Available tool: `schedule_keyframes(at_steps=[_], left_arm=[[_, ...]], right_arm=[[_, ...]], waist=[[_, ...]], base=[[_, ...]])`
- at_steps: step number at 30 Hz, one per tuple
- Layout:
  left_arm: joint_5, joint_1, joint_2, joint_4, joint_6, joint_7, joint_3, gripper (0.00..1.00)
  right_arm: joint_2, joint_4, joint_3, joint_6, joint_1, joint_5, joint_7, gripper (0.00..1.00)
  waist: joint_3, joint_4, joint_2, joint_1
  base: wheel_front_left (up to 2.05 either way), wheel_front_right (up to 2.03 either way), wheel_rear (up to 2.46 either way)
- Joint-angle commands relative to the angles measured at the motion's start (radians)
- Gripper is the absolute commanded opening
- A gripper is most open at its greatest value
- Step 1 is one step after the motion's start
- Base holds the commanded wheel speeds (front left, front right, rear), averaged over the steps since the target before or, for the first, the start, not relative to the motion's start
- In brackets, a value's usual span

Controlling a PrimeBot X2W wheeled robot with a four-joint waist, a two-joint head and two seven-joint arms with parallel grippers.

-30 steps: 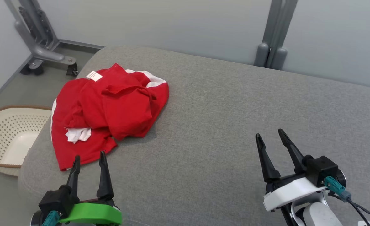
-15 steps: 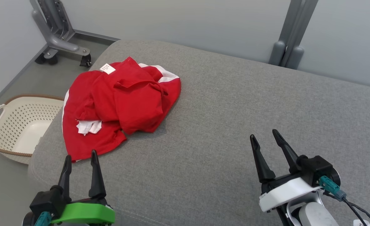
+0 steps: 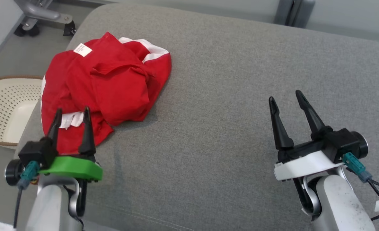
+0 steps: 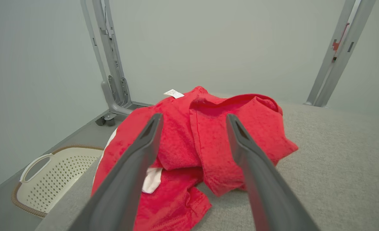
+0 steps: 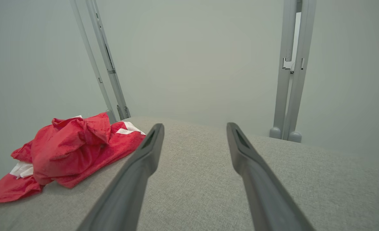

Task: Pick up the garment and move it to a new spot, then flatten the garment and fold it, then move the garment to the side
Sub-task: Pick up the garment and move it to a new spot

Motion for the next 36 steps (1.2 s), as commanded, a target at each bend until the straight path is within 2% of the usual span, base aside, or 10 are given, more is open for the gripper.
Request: schedule_keyframes(at_steps=[1, 8, 13, 24, 25, 27, 31, 36], left_arm=[[0.008, -0.062, 0.023, 0.025, -0.008, 0.000, -0.002, 1.00], [-0.013, -0.285, 0.128, 0.240, -0.031, 0.055, -0.058, 1.00], [-0.060, -0.391, 0.180, 0.344, -0.033, 0.096, -0.103, 1.00], [-0.166, -0.529, 0.238, 0.504, -0.034, 0.107, -0.221, 1.00], [-0.174, -0.537, 0.239, 0.516, -0.034, 0.106, -0.235, 0.97], [-0.189, -0.546, 0.242, 0.533, -0.034, 0.097, -0.254, 0.00], [-0.221, -0.546, 0.251, 0.545, -0.034, 0.068, -0.306, 0.00], [-0.236, -0.536, 0.268, 0.533, -0.034, 0.018, -0.326, 0.00]], right_arm=[[-0.005, -0.015, -0.004, 0.000, -0.023, -0.009, -0.003, 1.00], [-0.005, -0.058, -0.014, 0.000, -0.060, -0.025, -0.003, 1.00], [-0.005, -0.058, -0.013, 0.000, -0.072, -0.026, -0.003, 1.00], [-0.005, -0.044, -0.006, 0.000, -0.078, -0.039, -0.003, 1.00], [-0.005, -0.042, -0.005, 0.000, -0.079, -0.039, -0.003, 1.00], [-0.005, -0.038, -0.005, 0.000, -0.080, -0.038, -0.003, 1.00], [-0.005, -0.029, -0.007, 0.000, -0.073, -0.034, -0.003, 1.00], [-0.005, -0.019, -0.002, 0.000, -0.062, -0.018, -0.003, 1.00]], waist=[[0.096, -0.046, 0.0000, 0.0000], [0.172, -0.077, 0.0000, 0.0000], [0.205, -0.098, 0.0000, 0.0000], [0.244, -0.110, 0.0000, 0.0000], [0.245, -0.110, 0.0000, 0.0000], [0.243, -0.109, 0.0000, 0.0000], [0.224, -0.104, 0.0000, 0.0000], [0.182, -0.099, 0.0000, 0.0000]], base=[[0.00, 0.00, 0.00], [0.00, 0.00, 0.00], [0.00, 0.00, 0.00], [0.00, 0.00, 0.00], [0.00, 0.00, 0.00], [0.00, 0.00, 0.00], [0.00, 0.00, 0.00], [0.00, 0.00, 0.00]])
